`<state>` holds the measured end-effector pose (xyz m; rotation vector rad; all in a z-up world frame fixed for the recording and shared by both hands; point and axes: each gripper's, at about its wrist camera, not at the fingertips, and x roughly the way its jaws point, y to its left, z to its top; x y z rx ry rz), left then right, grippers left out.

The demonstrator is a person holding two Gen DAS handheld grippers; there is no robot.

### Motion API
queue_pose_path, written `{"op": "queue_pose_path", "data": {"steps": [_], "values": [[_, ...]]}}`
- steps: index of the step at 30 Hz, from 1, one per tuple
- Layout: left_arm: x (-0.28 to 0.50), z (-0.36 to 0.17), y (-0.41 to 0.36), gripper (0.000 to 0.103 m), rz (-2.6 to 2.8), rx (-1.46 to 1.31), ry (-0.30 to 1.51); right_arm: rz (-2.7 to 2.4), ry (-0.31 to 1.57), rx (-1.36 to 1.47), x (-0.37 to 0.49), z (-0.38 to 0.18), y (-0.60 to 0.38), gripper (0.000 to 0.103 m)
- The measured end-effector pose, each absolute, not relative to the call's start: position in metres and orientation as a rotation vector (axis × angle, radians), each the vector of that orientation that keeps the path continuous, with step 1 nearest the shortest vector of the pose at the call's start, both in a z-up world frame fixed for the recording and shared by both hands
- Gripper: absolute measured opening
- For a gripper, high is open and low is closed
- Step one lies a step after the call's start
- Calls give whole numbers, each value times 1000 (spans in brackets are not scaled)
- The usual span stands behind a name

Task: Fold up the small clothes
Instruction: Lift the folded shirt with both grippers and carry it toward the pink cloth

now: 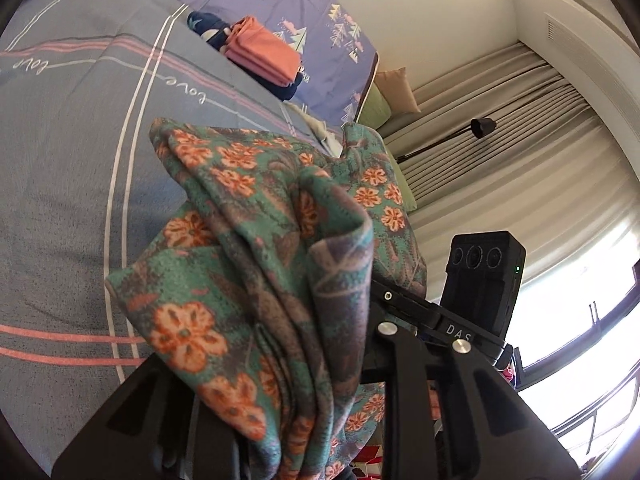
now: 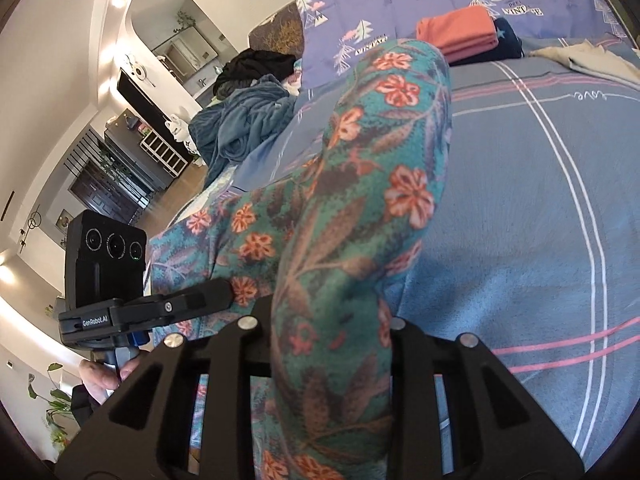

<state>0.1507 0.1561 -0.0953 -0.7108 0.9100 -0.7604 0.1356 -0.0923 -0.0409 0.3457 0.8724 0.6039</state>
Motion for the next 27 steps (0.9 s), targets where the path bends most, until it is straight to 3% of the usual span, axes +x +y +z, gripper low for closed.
{"op": "queue_pose_path", "data": {"steps": [12, 27], "values": [[207, -3, 142, 25, -778, -672, 844, 630, 784, 388, 203, 43, -114, 26], [432, 116, 57, 23, -834, -568, 769, 544, 662, 391, 419, 144, -188, 25]]}}
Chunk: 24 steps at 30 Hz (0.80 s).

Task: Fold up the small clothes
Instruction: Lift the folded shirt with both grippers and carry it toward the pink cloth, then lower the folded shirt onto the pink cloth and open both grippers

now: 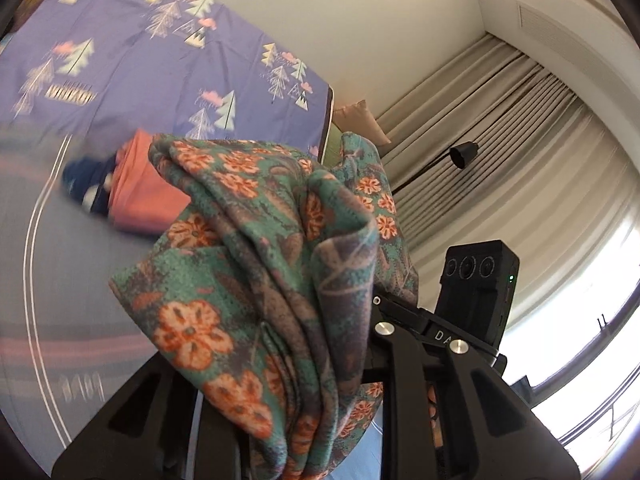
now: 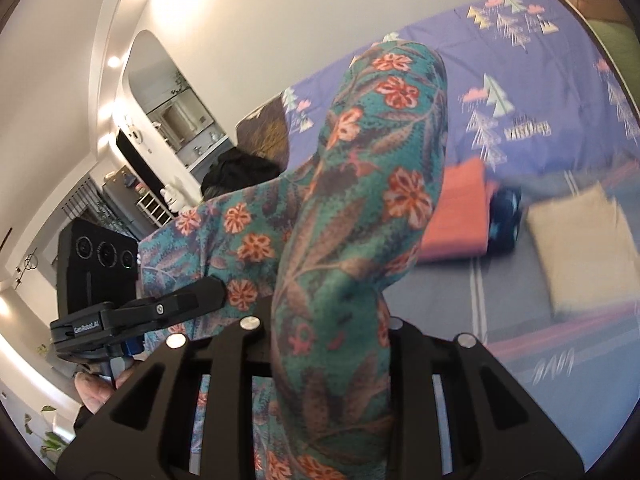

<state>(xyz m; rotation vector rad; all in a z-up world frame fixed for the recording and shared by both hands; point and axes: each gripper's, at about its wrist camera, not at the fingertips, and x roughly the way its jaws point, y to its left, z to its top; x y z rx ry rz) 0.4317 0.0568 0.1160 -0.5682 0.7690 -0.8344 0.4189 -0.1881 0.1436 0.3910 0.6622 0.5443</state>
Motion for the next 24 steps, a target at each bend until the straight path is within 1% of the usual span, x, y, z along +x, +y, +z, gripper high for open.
{"op": "queue_pose_path", "data": {"steps": [6, 9, 10, 12, 14, 15, 16, 17, 18, 20, 21, 22, 23, 24], "values": [[560, 139, 41, 23, -753, -591, 756, 535, 650, 364, 560, 162, -195, 25], [624, 136, 33, 23, -713, -565, 751, 479, 655, 351, 633, 155, -192, 25], [649, 126, 28, 23, -684, -546, 768, 457, 673, 343, 652, 146, -190, 25], [690, 98, 22, 23, -642, -546, 813, 419, 741, 327, 704, 113, -187, 26], [733, 49, 21, 24, -584, -570, 833, 403, 774, 334, 741, 66, -190, 26], [750, 25, 23, 23, -548, -590, 807, 404, 778, 353, 757, 42, -194, 27], [762, -7, 27, 23, -510, -596, 741, 412, 781, 365, 772, 17, -198, 27], [770, -36, 29, 24, -476, -586, 694, 416, 783, 356, 783, -10, -201, 33], [774, -58, 29, 24, -458, -582, 686, 395, 781, 353, 787, -29, -203, 49], [784, -117, 33, 36, -447, -622, 670, 371, 721, 429, 789, -71, -217, 50], [784, -133, 39, 38, -479, -667, 628, 387, 642, 459, 780, -83, -224, 50], [788, -146, 49, 38, -519, -775, 629, 392, 585, 463, 772, -87, -225, 50], [793, -143, 57, 40, -554, -845, 644, 374, 575, 456, 772, -84, -225, 51], [792, -136, 61, 46, -568, -841, 621, 327, 598, 441, 775, -75, -226, 62]]}}
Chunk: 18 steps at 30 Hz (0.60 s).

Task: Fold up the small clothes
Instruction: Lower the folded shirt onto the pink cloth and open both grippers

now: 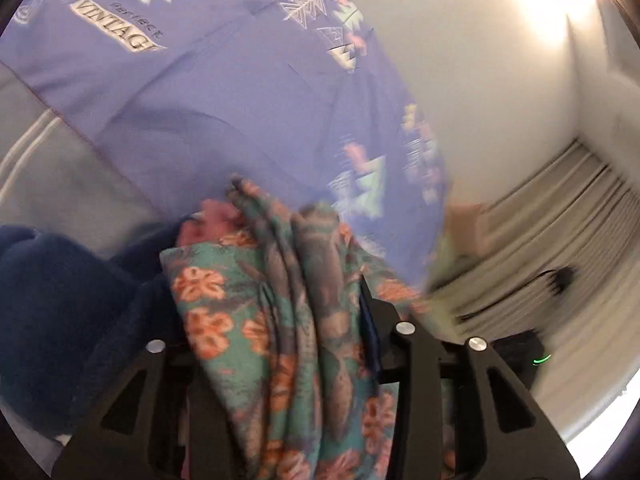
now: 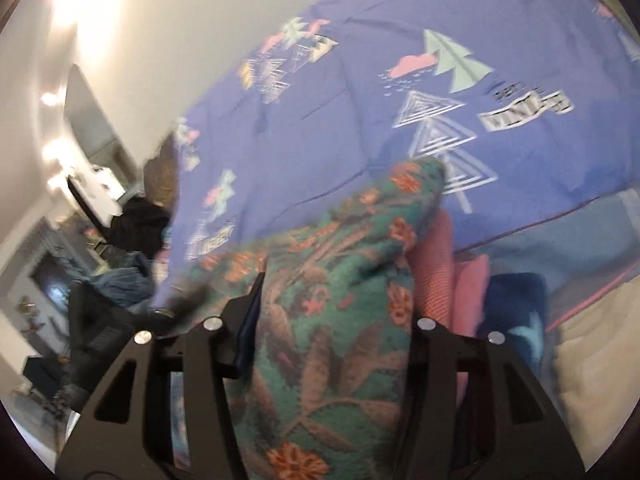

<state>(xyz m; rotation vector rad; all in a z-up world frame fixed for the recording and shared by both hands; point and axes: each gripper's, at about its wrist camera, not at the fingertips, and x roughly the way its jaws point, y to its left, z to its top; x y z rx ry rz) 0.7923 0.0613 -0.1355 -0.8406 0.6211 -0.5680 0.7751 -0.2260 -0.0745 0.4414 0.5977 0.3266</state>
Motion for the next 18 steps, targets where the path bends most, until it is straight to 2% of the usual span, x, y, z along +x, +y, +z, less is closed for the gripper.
{"op": "queue_pose_path", "data": {"steps": [1, 2, 5, 8, 11, 13, 15, 16, 17, 18], "values": [[782, -127, 64, 68, -483, -760, 559, 270, 563, 433, 770, -66, -230, 70], [775, -126, 65, 81, -422, -729, 546, 214, 501, 432, 760, -63, -235, 85], [777, -135, 76, 81, -369, -788, 584, 142, 498, 496, 749, -74, -251, 88], [742, -118, 102, 81, -77, -749, 420, 60, 465, 458, 734, -74, -249, 89], [718, -106, 126, 81, 187, -734, 319, -91, 326, 279, 705, -55, -227, 89], [707, -102, 133, 81, 240, -743, 278, -162, 155, 206, 677, -38, -217, 74], [700, -89, 125, 77, 245, -695, 231, -146, 26, 158, 653, -21, -206, 28], [688, -71, 113, 56, 204, -661, 176, -130, 4, 149, 648, -17, -202, 22], [677, -53, 97, 45, 145, -633, 112, -93, 4, 147, 646, -13, -197, 18], [674, -44, 87, 45, 89, -609, 94, -62, 21, 151, 649, -12, -194, 13]]}}
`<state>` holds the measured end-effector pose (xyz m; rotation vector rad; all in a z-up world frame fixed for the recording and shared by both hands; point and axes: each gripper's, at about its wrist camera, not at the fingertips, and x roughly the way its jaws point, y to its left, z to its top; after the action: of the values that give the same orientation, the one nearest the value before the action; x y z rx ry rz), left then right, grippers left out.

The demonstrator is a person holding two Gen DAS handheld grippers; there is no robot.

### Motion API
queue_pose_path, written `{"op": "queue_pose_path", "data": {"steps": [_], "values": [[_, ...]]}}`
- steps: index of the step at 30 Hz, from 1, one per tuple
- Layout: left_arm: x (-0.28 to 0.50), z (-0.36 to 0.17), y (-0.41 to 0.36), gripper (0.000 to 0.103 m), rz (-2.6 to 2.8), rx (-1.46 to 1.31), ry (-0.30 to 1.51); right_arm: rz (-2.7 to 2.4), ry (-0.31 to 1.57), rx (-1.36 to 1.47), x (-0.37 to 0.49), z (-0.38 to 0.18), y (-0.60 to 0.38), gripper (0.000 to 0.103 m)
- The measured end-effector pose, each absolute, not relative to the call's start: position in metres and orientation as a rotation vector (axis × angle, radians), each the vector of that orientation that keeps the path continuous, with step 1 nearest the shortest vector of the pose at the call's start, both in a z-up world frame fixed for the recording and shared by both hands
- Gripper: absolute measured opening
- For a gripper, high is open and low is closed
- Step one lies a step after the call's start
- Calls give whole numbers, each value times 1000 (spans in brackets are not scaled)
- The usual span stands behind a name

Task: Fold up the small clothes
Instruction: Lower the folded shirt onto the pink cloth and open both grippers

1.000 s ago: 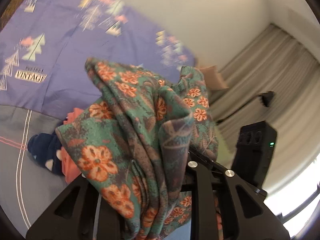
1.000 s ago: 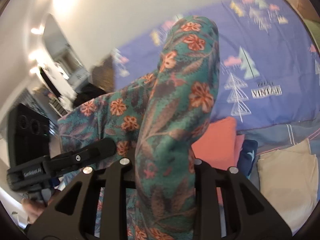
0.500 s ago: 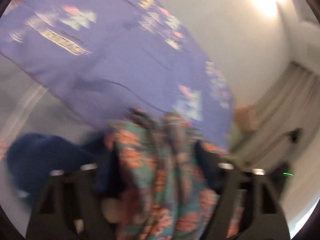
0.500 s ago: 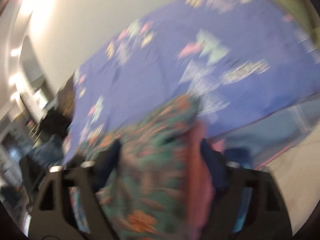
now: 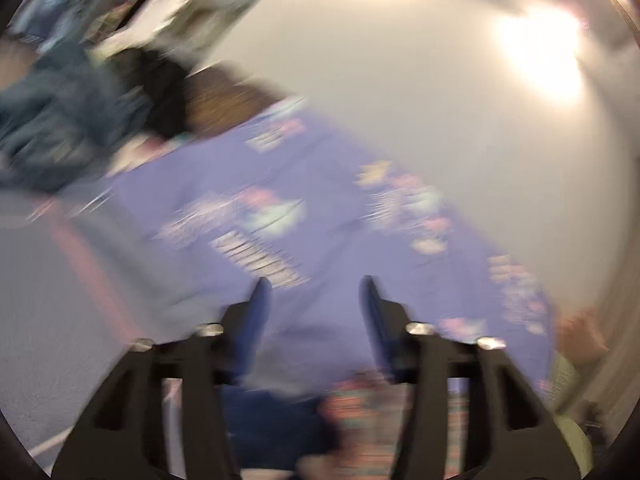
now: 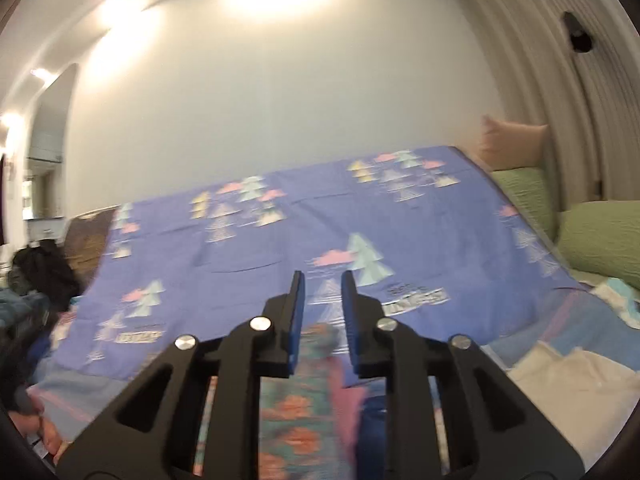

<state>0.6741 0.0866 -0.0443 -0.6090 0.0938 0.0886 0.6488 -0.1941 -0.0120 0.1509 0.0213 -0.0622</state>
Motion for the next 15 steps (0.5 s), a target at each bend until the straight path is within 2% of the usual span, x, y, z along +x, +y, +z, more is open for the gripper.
{"op": "queue_pose_path", "data": {"steps": [1, 2, 6, 8, 12, 13, 14, 15], "values": [[671, -32, 71, 36, -23, -565, 88, -17, 63, 186, 654, -14, -194, 12], [673, -29, 57, 35, -107, -545, 103, 22, 110, 223, 660, -17, -195, 12], [705, -61, 10, 35, -245, -440, 321, 76, 326, 249, 694, -45, -193, 12], [729, -87, -1, 35, -222, -380, 460, 76, 344, 220, 701, -57, -193, 10], [733, -91, 32, 35, -177, -457, 459, 82, 347, 196, 704, -57, -189, 10], [736, -94, 37, 45, -128, -472, 485, 72, 348, 187, 705, -58, -188, 10], [741, -103, 50, 63, -66, -522, 523, 69, 344, 183, 703, -58, -189, 10], [743, -109, 61, 65, -67, -584, 539, 77, 343, 183, 705, -58, -189, 10]]}}
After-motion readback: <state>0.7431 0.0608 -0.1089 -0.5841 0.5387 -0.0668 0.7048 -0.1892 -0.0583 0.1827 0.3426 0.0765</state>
